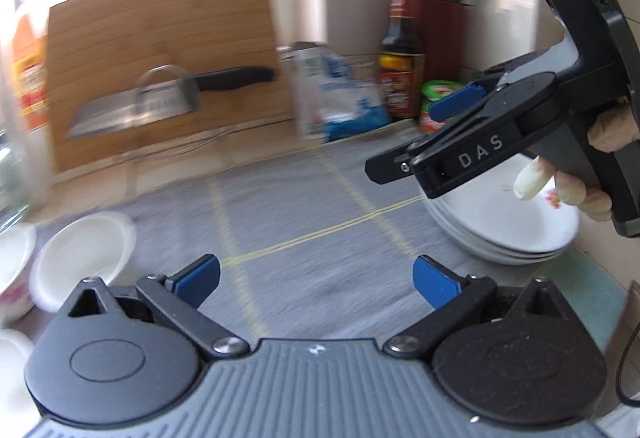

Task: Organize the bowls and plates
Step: 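Withdraw the right tool from the stack and move it to the white bowls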

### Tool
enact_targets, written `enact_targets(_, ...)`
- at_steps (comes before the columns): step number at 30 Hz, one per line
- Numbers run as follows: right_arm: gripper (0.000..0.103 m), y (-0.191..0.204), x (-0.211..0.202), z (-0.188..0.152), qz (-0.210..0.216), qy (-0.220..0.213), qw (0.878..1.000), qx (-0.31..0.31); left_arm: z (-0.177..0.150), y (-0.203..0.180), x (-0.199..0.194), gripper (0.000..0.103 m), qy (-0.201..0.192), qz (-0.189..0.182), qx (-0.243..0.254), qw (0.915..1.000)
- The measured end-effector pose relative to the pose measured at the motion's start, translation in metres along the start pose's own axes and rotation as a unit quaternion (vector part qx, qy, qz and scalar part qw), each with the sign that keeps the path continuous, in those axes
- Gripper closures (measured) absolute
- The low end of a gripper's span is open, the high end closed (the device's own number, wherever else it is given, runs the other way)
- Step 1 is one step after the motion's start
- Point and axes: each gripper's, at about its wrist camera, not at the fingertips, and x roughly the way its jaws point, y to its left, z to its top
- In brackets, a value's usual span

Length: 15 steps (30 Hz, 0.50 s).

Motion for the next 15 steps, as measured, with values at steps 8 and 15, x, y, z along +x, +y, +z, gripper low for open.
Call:
enact_targets(8,0.0,0.061,0.009,0.025,0.084,-0.016,0.996,-0.03,-0.026,0.042,-0.045,0.001,-0.004,0.059,-0.043,0.9973)
enact_targets(15,0.0,0.121,0.012,0.045,0.109,-0.012,0.994,-0.017,-0.047,0.087,-0.089,0.001,-0.023,0.078,-0.043,0.9958)
